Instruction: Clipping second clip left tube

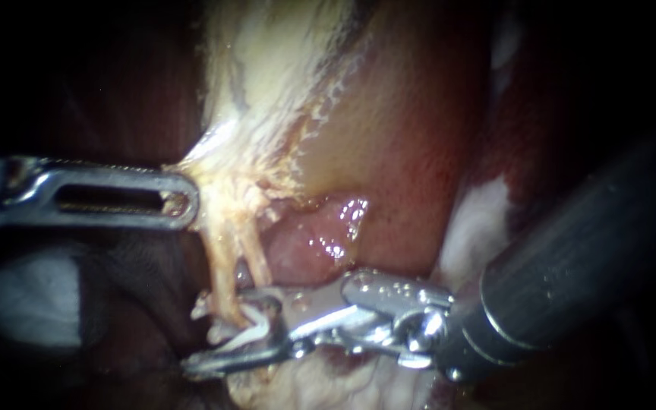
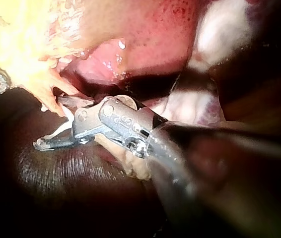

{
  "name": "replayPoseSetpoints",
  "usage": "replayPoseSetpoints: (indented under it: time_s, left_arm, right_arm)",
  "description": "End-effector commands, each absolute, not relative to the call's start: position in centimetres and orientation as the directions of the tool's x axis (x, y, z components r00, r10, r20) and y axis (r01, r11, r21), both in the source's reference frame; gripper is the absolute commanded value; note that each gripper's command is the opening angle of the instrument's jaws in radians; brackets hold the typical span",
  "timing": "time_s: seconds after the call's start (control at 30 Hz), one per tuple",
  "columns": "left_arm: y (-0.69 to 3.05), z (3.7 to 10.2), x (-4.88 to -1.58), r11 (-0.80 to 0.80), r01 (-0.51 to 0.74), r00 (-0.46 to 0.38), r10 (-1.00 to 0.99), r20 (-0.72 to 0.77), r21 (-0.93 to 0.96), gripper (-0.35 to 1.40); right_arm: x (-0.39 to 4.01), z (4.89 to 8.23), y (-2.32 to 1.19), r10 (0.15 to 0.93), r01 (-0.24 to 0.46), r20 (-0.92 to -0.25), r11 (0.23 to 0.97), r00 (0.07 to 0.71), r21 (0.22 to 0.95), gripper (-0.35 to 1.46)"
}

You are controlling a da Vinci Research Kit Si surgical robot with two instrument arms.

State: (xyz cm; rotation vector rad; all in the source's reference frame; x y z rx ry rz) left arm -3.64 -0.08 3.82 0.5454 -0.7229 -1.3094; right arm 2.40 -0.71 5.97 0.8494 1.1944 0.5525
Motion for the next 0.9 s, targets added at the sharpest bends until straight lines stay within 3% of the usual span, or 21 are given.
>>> replayPoseSetpoints:
  time_s: [0.03, 0.17, 0.2, 0.27, 0.9]
  left_arm:
    - [-0.08, 3.82, -3.64, 0.190, 0.662, 0.099, -0.981, 0.166, 0.725, -0.35]
    - [-0.08, 3.81, -3.64, 0.189, 0.662, 0.099, -0.981, 0.166, 0.725, -0.35]
    - [-0.08, 3.81, -3.64, 0.189, 0.662, 0.099, -0.981, 0.166, 0.725, -0.35]
    - [-0.08, 3.81, -3.64, 0.189, 0.662, 0.099, -0.981, 0.166, 0.725, -0.35]
    - [-0.08, 3.81, -3.63, 0.190, 0.662, 0.100, -0.981, 0.166, 0.725, -0.35]
  right_arm:
    - [2.40, 5.99, -0.71, 0.756, 0.062, -0.581, 0.592, 0.301, 0.803, 0.48]
    - [2.37, 6.00, -0.70, 0.743, 0.077, -0.595, 0.604, 0.308, 0.794, 0.28]
    - [2.36, 5.99, -0.70, 0.708, 0.096, -0.636, 0.642, 0.306, 0.761, 0.04]
    - [2.33, 5.99, -0.70, 0.696, 0.082, -0.649, 0.660, 0.308, 0.747, -0.35]
    - [2.30, 6.06, -0.69, 0.657, 0.069, -0.671, 0.695, 0.344, 0.716, -0.35]
